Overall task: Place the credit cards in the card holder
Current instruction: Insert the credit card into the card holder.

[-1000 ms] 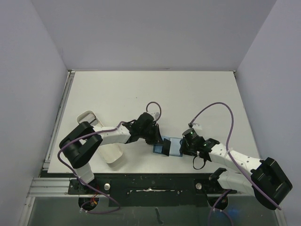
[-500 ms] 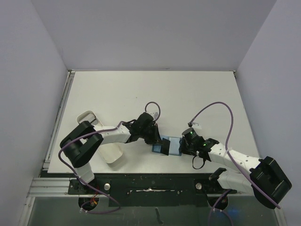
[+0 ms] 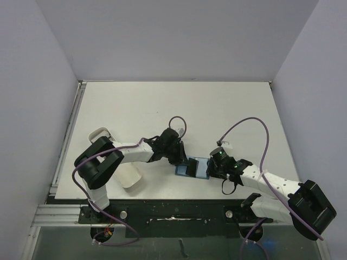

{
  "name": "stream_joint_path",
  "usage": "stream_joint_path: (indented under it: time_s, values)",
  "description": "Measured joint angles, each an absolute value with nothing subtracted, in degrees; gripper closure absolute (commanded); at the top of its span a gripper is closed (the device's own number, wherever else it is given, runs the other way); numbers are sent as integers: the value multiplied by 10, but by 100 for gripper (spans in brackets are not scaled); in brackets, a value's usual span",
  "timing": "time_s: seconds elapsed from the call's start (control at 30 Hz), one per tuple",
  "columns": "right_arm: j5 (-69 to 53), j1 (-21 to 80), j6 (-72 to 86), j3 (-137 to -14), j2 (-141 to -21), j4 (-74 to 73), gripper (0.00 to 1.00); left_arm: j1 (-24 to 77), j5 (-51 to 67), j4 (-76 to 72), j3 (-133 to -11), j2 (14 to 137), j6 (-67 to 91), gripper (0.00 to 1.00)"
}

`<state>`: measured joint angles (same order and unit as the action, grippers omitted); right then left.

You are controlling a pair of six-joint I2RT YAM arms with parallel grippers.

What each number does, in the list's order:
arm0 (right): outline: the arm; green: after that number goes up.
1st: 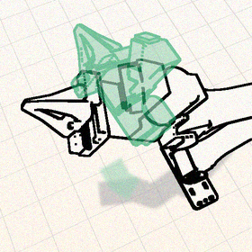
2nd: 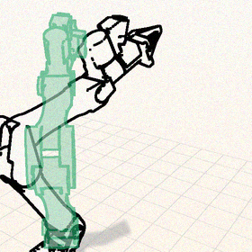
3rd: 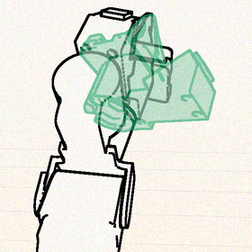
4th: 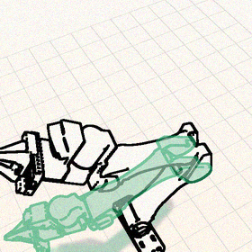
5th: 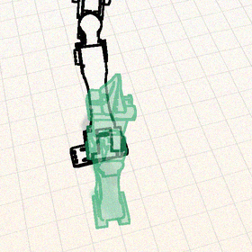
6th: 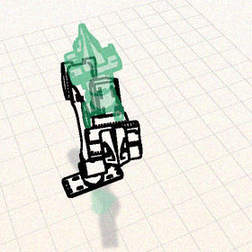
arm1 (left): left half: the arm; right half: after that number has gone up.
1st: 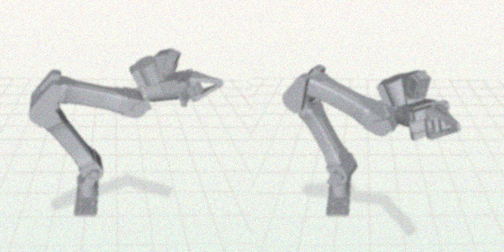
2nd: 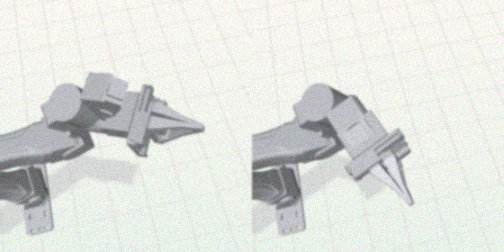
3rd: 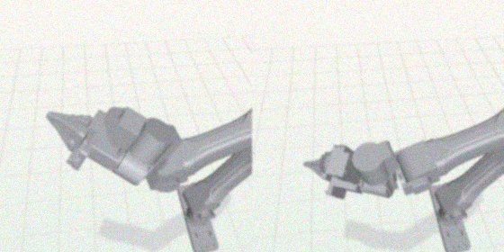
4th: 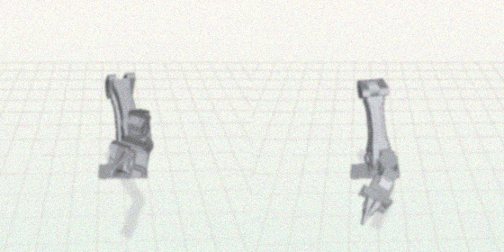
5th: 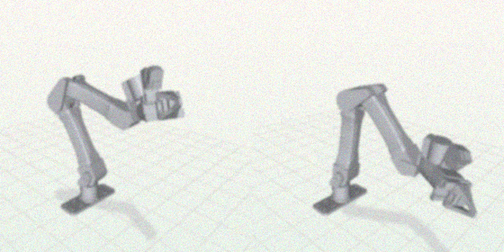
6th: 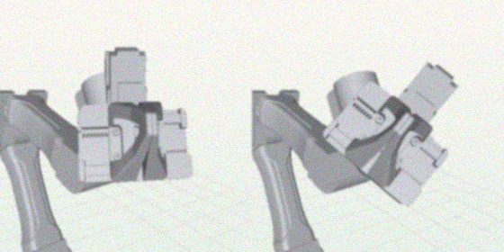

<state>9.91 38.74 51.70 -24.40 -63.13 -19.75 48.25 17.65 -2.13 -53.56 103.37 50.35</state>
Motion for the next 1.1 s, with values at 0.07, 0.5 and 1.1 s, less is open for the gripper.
stream_joint_path:
  time_s: [0.07, 0.5, 1.1]
  values:
    - [99, 389, 517, -244, -631, -197, 79, 482, 176, -21, -536, 1034, 503, 100]
    - [101, 392, 522, -243, -630, -197, 79, 482, 178, -71, -528, 1046, 531, 100]
    - [103, 395, 531, -240, -623, -198, 80, 497, 150, -100, -520, 1051, 552, 75]
